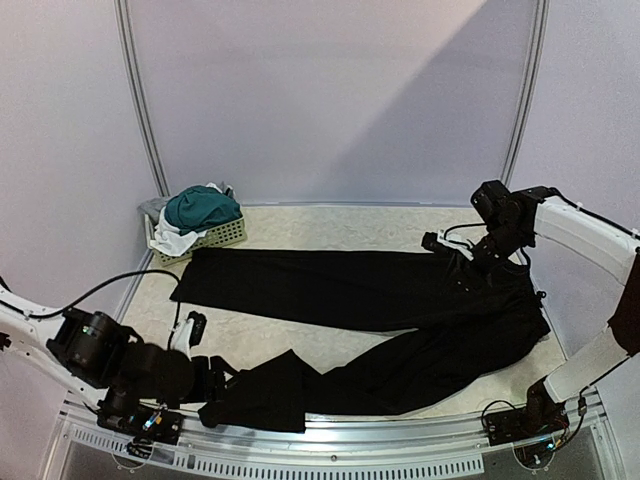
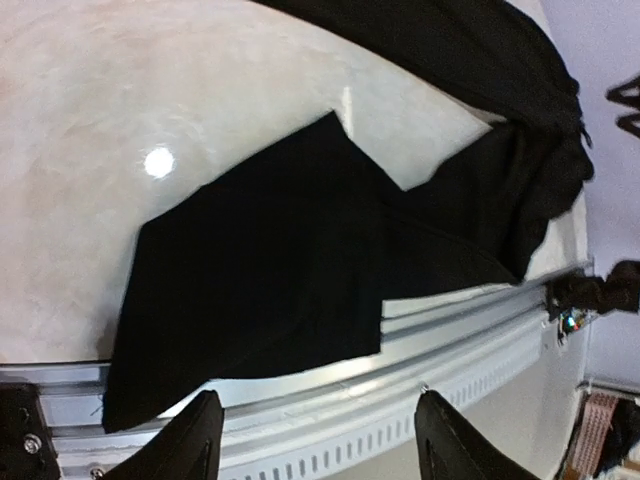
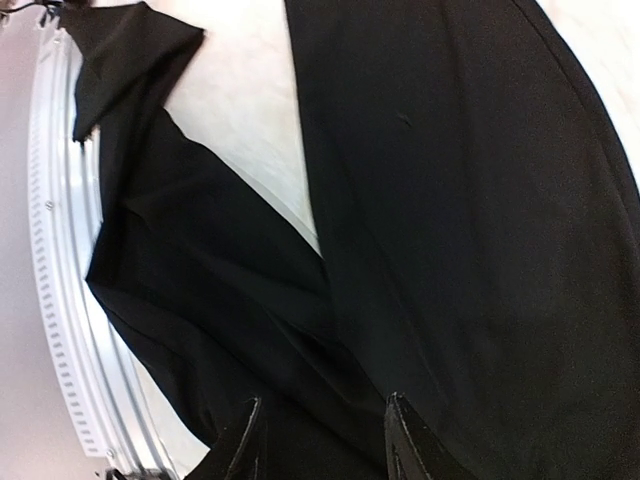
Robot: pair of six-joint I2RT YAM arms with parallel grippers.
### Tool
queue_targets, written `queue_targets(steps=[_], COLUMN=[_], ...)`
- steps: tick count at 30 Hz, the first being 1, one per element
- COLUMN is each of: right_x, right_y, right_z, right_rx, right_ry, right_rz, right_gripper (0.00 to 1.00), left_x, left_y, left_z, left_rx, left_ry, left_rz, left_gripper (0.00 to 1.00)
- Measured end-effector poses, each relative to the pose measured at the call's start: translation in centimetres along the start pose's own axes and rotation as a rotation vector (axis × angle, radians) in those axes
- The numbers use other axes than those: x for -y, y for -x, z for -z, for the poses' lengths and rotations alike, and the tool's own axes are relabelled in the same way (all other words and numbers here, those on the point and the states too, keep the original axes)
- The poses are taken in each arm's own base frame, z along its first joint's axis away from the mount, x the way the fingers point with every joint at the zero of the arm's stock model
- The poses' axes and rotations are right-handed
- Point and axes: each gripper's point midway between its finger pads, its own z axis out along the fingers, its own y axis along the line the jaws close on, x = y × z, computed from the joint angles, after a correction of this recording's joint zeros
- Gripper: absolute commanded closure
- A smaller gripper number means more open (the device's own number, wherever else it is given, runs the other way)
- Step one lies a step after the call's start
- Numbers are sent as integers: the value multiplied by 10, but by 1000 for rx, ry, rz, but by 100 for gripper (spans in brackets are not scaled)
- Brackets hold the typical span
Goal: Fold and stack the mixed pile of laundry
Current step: Adjust the flattened trousers at the center of the board.
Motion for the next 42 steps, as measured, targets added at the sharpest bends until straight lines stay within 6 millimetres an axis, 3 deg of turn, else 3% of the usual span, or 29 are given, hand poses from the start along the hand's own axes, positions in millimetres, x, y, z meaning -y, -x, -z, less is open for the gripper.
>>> queue_targets(steps=[5, 11, 17, 19, 25, 29, 35, 36, 37, 42], right_x=[-6, -5, -7, -7, -7, -6, -5, -5, -5, -5], right_y=[9, 11, 11, 11, 12, 12, 12, 12, 12, 12], right_z=[-4, -4, -2, -1, 0, -1, -3, -3, -3, -3], right_rx=[20, 30, 34, 35, 37, 35, 32, 32, 32, 30], right_ry=[19, 13, 8, 6, 5, 8, 10, 10, 10, 9], right_rz=[-6, -17, -18, -17, -16, -18, -24, -24, -24, -24], right_gripper=[58, 58, 57, 57, 57, 57, 57, 57, 57, 58], left_x=[-46, -71, -123, -130, -109, -91, -76, -72, -66, -43], left_y=[-16, -15, -19, -22, -35, -55, -74, -71, -65, -7], left_z=[-11, -4, -18, -25, -37, -50, -56, -54, -50, -23], left_rx=[94, 149, 134, 121, 75, 6, -72, -73, -72, -40], left_ry=[171, 329, 340, 299, 156, 126, 210, 223, 236, 320], left_rz=[16, -55, -28, 5, 109, 156, 145, 139, 133, 76], left_gripper=[26, 22, 26, 27, 27, 31, 65, 86, 97, 100])
